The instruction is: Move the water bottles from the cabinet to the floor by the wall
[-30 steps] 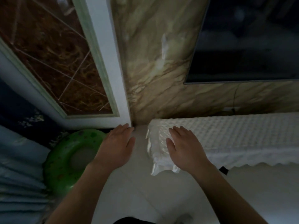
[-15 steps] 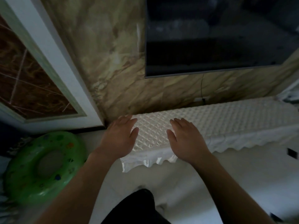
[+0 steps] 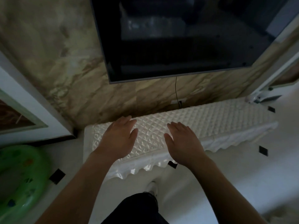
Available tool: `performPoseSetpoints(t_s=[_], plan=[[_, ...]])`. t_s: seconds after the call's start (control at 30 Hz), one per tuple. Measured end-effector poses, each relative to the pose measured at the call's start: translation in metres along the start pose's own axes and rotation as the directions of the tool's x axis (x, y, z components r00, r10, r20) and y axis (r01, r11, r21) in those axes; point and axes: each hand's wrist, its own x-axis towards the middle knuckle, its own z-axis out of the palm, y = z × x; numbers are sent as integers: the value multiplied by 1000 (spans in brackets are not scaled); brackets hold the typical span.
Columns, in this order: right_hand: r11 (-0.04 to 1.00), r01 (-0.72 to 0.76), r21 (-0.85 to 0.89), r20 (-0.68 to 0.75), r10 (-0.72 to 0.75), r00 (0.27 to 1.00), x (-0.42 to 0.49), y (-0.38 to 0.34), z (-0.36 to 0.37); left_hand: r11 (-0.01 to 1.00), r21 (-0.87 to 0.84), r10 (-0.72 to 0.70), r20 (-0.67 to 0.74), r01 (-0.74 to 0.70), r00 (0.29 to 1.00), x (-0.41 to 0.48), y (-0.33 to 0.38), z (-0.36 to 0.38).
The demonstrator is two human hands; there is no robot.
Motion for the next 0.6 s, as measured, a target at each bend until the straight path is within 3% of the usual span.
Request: performPoseSetpoints(t_s=[0.6], plan=[[1000,-12,23,11,12,1000,83,206,-73,998,54,-17,73,13,997,149,163,38]])
